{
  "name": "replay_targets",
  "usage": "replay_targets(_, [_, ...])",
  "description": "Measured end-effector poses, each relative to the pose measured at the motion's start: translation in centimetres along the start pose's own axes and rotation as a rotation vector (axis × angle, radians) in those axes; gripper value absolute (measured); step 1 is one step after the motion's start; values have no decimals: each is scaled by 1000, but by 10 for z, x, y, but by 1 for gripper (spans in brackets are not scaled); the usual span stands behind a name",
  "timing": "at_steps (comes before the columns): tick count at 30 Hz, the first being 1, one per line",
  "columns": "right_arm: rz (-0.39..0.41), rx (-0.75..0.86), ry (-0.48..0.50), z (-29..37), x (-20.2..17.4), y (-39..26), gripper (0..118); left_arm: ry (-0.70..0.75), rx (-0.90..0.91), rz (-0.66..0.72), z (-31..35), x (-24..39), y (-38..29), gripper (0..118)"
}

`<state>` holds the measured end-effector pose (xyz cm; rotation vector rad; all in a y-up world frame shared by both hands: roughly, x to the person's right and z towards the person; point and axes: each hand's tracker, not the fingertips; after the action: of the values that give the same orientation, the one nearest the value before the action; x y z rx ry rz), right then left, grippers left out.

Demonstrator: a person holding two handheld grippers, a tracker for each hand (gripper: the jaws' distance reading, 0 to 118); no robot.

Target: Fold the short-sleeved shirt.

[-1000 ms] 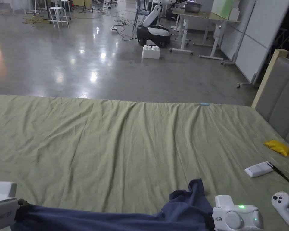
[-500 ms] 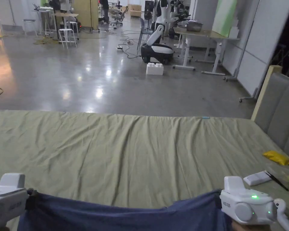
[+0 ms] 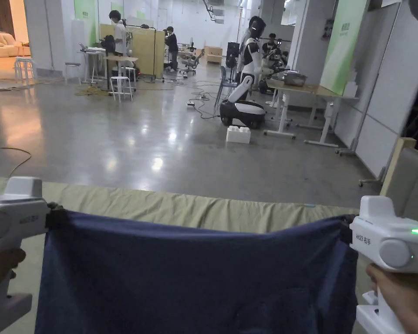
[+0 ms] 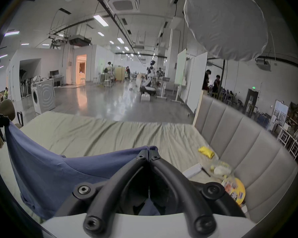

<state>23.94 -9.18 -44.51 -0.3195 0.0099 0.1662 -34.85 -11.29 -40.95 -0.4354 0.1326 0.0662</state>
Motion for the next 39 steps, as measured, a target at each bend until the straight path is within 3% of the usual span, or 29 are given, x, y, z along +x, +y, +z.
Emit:
replay_targets(4, [48,82,-17,-1,-4,49,0,23,44,-18,4,17,51,6])
replay_targets(8, [47,111,-29,-13,-7,92,0,44,92,-16,-7,-7,101,6])
replay_targets(11, [34,127,-29,-24,-9,120,0,57,107,-27,-5,-6,124,6])
replay_targets(17, [121,217,-88,-24,-20,176,0,68,150,-12,-10,-9,166,6])
replay_targets(25, [126,247,-128,-25,-15,235,0,74,192,-32,-13,-4,218,6])
replay_targets(29, [77,262,-146,-32,-4,257,0,77,227,-46,-9,-1,241,6])
replay_targets(33, [115,291,-167,-28,-6,262,0,79,232,-52,-6,3,253,6])
replay_targets(39, [101,270,-159,-27,-5,237,0,78,232,-64,-5,6,235,6])
